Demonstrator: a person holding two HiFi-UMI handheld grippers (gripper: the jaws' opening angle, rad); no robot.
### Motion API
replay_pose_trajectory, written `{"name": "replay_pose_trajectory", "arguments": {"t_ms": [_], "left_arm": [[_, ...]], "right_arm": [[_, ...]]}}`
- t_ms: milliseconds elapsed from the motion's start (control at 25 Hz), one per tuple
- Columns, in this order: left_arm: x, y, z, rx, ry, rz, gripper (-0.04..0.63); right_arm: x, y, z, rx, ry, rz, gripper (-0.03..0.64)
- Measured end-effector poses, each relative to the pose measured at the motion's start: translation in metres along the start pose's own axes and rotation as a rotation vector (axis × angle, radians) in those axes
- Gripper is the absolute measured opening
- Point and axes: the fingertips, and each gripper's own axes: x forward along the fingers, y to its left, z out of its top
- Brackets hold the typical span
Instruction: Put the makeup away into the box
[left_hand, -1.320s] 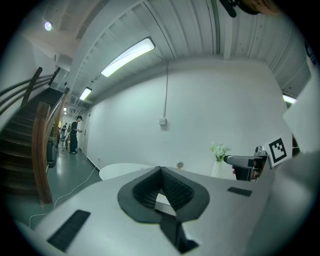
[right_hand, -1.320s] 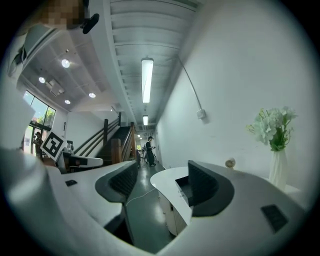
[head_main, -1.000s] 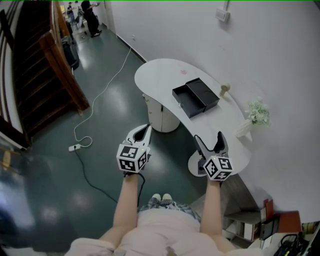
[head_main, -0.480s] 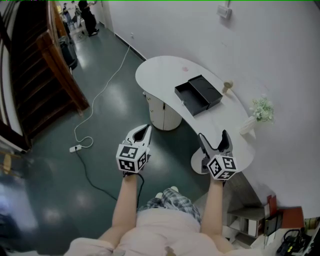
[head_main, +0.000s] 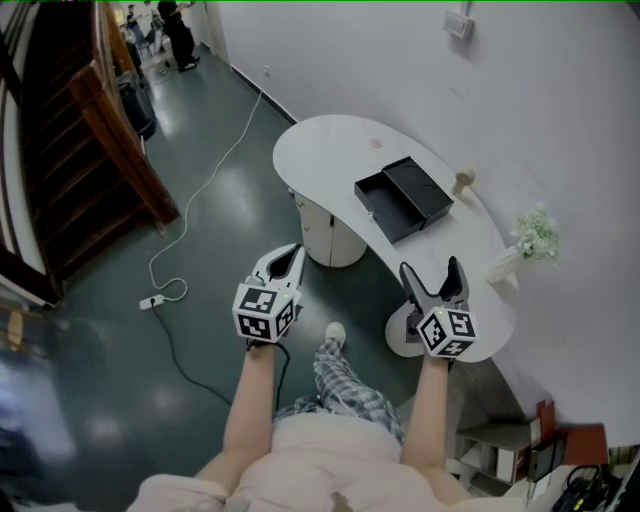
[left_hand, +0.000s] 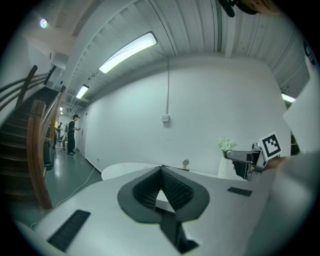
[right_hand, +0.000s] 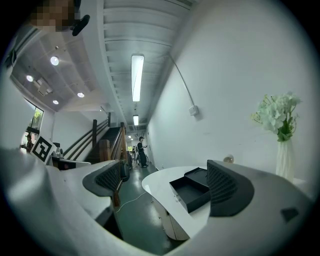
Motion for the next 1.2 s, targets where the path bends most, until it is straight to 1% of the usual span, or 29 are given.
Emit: {"name": "replay_pose_trajectory", "arguments": {"t_ms": [240,480,680,880,1040,1200], "left_arm": [[0.056,0.03,0.005,-0.001,-0.005,0.012,0.026],[0.133,0.055,0.015,0.008,0.011,-0.005,0.026],[0.209,0.076,0.03,0.037,0.029,-0.046,0.026],[0.285,0.087,0.047,0.037,0.029,-0.093,0.026],[0.33,0.089,0.052,0.042,0.034,-0.133,0.026],[0.364,0.091,0.056,0.047,0.049,-0.168,0.026]], "right_arm": [[0.055,-0.026,0.002,-0.012,-0.013,-0.004,0.529],[0.12,-0.065,0.004,-0.012,-0.009,-0.035,0.529],[0.183,-0.102,0.014,0.01,-0.022,-0.08,0.529],[0.237,-0.133,0.023,0.014,-0.014,-0.105,0.529],[0.264,-0.154,0.031,0.011,-0.014,-0.137,0.529],[0.282,-0.17,0.031,0.02,-0.005,-0.167,0.529]]}}
